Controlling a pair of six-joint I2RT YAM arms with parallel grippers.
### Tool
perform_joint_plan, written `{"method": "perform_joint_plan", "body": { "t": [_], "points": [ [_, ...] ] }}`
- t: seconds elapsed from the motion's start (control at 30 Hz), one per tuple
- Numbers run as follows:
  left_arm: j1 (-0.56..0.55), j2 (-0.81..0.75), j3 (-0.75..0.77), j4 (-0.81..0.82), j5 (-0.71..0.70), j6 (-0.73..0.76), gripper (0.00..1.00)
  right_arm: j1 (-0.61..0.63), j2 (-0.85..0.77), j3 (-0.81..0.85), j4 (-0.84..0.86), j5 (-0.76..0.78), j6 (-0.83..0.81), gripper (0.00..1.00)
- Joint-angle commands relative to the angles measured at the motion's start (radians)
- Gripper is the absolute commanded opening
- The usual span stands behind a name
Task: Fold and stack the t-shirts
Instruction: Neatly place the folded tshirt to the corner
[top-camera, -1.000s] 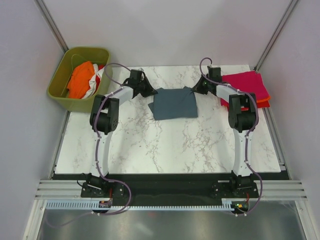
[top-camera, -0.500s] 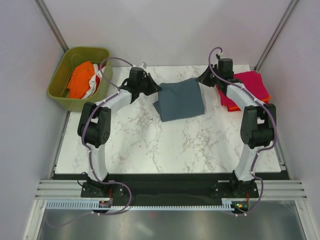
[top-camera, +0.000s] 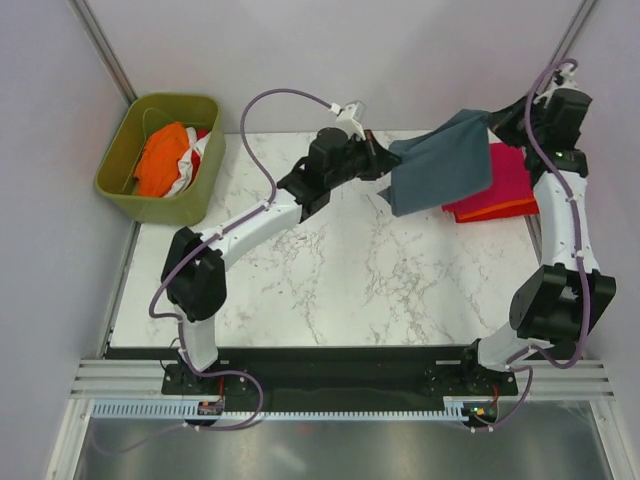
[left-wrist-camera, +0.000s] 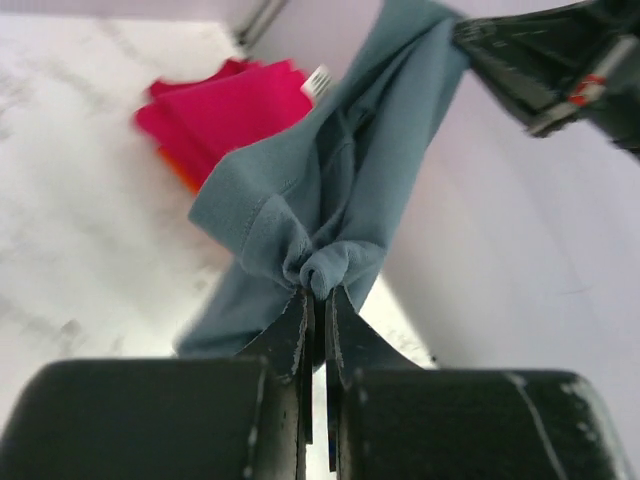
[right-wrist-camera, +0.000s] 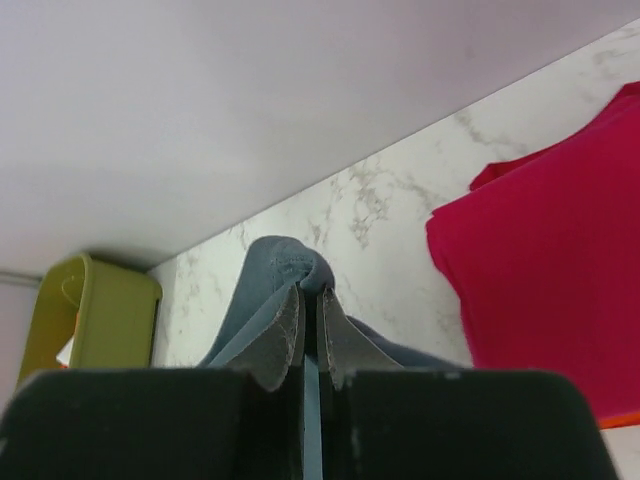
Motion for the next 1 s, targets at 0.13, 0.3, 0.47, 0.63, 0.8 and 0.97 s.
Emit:
{"method": "perform_joint_plan", "body": {
  "t": [0.13, 0.3, 0.47, 0.63, 0.8, 0.97],
  "points": [
    [-0.152, 0.254, 0.450, 0.103, -0.029, 0.021, 0.02, -0.258, -0.014, 0.110, -0.040, -0.097, 0.070, 0.00],
    [-0.177, 0.548, 0.752, 0.134, -0.014, -0.083, 0.02, -0.342, 0.054, 0.153, -0.042, -0.107, 0.079, 0.00],
    [-0.177, 0.692, 0.799, 0.312, -0.086, -0.212, 0.02, -0.356, 0.171, 0.231, -0.039, -0.107, 0.085, 0.00],
    [-0.172, 0.786, 0.844, 0.396, -0.205, -0.254, 0.02, -0.356, 0.283, 0.274, 0.026, -0.133, 0.127, 0.00],
    [-0.147, 0.886, 0.987, 0.387, -0.259, -0.260, 0.02, -0.355, 0.375, 0.305, 0.047, -0.137, 0.131, 0.00],
    [-0.147, 0.819, 0.925, 0.424, -0.207, -0.242, 0.02, -0.355, 0.349, 0.290, 0.047, -0.159, 0.093, 0.00]
  ]
}}
